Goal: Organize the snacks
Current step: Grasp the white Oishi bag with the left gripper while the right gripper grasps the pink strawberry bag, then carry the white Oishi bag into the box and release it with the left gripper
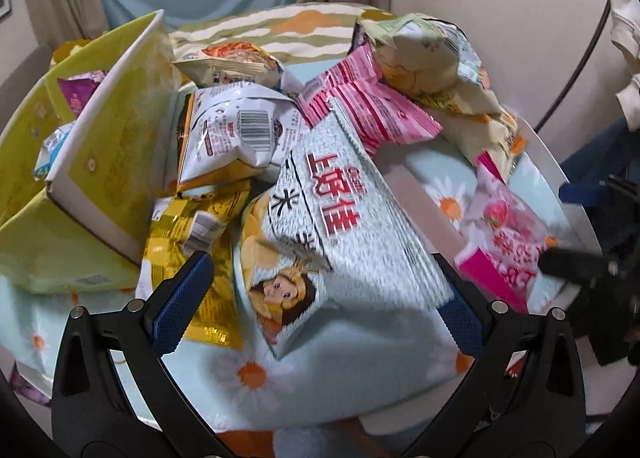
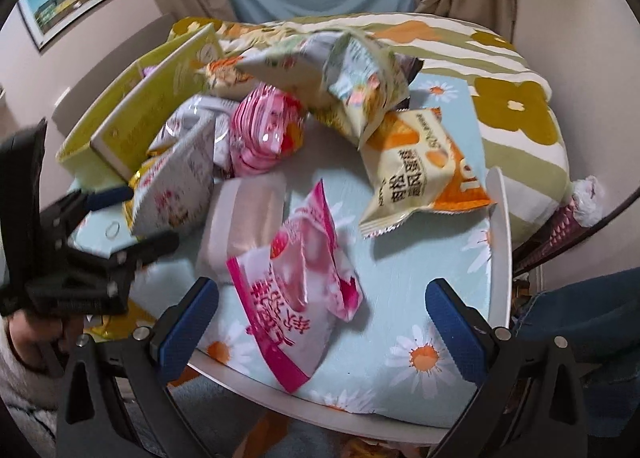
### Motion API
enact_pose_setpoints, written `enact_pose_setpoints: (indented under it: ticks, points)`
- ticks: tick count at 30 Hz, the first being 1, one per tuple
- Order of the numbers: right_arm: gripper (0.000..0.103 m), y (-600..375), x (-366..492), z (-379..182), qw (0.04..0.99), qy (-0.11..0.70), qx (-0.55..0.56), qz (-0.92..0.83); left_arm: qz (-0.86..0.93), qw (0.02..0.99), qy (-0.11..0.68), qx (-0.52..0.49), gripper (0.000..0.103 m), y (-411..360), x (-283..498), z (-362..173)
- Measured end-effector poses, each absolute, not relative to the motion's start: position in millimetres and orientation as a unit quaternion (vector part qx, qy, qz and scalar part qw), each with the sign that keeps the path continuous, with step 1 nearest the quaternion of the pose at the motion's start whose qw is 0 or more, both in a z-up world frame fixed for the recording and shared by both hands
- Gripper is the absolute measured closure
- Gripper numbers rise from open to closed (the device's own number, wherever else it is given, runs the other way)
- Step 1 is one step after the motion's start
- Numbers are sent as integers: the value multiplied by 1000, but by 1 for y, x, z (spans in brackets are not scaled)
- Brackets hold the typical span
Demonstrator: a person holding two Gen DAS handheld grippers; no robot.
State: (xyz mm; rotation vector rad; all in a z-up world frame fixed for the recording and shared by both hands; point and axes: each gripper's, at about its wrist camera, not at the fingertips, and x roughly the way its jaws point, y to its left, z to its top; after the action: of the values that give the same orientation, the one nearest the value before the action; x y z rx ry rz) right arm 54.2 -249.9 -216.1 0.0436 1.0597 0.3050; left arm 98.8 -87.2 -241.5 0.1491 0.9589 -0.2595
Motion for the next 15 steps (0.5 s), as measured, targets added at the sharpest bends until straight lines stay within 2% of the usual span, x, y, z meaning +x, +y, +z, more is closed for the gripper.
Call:
enact_pose_setpoints:
  ticks: [3, 5, 9, 11, 15]
  points:
    - [0, -247, 55, -221, 851, 500, 14, 159, -115, 879, 457, 80, 9, -92, 105, -245]
    - [0, -242, 54, -225, 850, 499, 11, 169, -110, 877, 462, 78, 21, -93, 110, -250]
    - [0, -229, 58, -235, 846, 503, -3, 179, -94, 872, 474, 78, 34, -94, 122, -261]
    - [0, -224, 61, -240, 843, 504, -9, 186, -86, 871, 477, 85, 47, -94, 124, -264]
    - [0, -221, 66, -248, 841, 506, -17, 193, -87, 867, 482, 93, 52, -94, 125, -265]
